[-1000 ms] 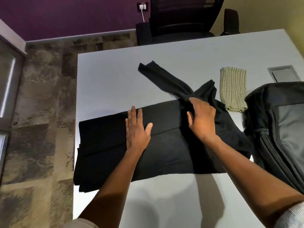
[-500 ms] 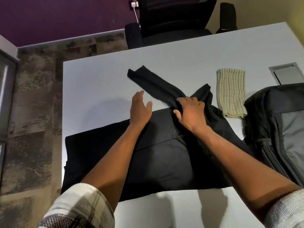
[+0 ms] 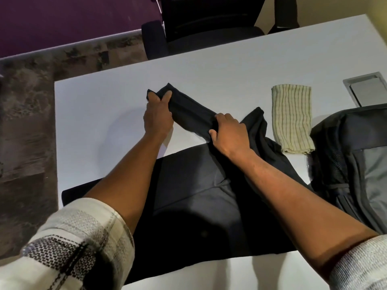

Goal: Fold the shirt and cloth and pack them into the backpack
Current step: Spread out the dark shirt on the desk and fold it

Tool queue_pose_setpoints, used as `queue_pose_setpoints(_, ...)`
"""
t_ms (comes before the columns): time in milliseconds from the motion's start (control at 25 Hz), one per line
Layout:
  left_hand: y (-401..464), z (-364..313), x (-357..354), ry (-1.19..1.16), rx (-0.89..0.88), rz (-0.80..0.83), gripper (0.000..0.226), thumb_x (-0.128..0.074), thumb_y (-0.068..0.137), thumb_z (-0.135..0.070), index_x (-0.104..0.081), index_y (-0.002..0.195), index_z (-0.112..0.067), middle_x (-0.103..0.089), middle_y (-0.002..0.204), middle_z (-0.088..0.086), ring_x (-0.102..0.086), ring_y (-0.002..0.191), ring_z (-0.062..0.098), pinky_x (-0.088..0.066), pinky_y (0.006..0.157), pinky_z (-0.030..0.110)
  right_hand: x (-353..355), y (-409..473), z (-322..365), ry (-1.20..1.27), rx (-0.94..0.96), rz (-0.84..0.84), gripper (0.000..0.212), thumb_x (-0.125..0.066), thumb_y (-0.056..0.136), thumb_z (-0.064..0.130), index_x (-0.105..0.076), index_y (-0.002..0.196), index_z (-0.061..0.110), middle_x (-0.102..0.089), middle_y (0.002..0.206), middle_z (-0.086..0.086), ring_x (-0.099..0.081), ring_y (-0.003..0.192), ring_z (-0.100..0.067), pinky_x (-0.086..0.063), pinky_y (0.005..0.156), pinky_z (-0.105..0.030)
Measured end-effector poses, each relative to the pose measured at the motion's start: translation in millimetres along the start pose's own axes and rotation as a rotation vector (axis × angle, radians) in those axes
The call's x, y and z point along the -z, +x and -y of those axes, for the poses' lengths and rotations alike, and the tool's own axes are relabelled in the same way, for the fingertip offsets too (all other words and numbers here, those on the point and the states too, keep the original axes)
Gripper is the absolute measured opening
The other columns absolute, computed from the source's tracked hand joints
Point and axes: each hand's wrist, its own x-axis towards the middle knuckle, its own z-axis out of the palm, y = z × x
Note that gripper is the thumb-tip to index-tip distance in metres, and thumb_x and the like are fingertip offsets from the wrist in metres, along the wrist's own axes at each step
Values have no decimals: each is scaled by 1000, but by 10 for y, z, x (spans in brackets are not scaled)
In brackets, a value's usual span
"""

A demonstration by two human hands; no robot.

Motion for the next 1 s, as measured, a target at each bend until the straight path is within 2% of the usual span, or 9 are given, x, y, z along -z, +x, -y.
queue_pose_setpoints(120,132,54,102,258,-188,-45,18,-52,98,-16,-65,110,-13,-53,119,13,-50,109,33,-39,82,39,-12,-47,-32,4,4,15,48,-58,95,44,-51,130,13,-59,118,-9,-59,103,-32,-45,88,-45)
queue_pose_setpoints(200,125,118,217,394,-397,-17,14,-62,97,-19,-67,107,-10,-59,119,13,-51,110,32,-41,92,43,6,-101,-53,13,17,15,47,-61,93,46,-53,127,14,-60,115,-8,-59,100,-31,-45,87,-44)
queue_pose_setpoints(440,-220,501,778,226,-491,-127,3,-63,94,-10,-60,93,-10,-64,96,14,-61,92,31,-36,109,49,139,-406,-146,-80,59,66,24,-63,91,40,-57,100,19,-63,98,-3,-58,94,-29,-38,86,-45)
queue_pose_setpoints(520,-421,580,997,248,-517,-153,5,-61,92,-7,-58,93,-11,-63,90,13,-58,85,30,-36,106,49,175,-535,-115,-84,86,44,18,-63,89,35,-55,96,20,-65,93,-1,-59,88,-29,-39,83,-43)
queue_pose_setpoints(600,-621,657,1224,281,-508,-151,8,-63,92,-11,-56,95,-12,-61,84,14,-55,79,32,-41,90,46,203,-683,-84,-43,137,-17,13,-62,86,24,-49,89,19,-61,85,-1,-55,74,-29,-42,76,-42)
queue_pose_setpoints(680,-825,724,1403,253,-438,-88,17,-67,93,-22,-54,98,-13,-59,81,13,-52,76,33,-40,73,39,212,-852,-59,-39,194,-108,15,-59,82,13,-45,85,18,-54,79,-2,-47,65,-28,-40,67,-41)
queue_pose_setpoints(760,-1056,799,1526,215,-376,49,28,-69,91,-38,-52,102,-19,-59,81,4,-53,75,29,-40,67,34,181,-1031,-49,-105,211,-153,17,-57,80,6,-48,88,18,-54,78,-1,-48,65,-29,-33,65,-38)
queue_pose_setpoints(880,-1479,993,1569,296,-342,316,24,-61,93,-48,-50,112,-41,-65,96,-9,-58,85,18,-49,76,32,56,-1273,-51,-267,210,-162,23,-62,76,1,-55,90,17,-56,76,-2,-50,67,-28,-32,70,-39)
queue_pose_setpoints(1000,-1946,1237,1445,364,-539,390,30,-58,92,-35,-56,121,-42,-66,113,-13,-65,101,17,-53,83,32,-47,-1473,-51,-386,197,-70,24,-64,78,5,-62,98,16,-62,89,-4,-54,87,-30,-38,78,-44)
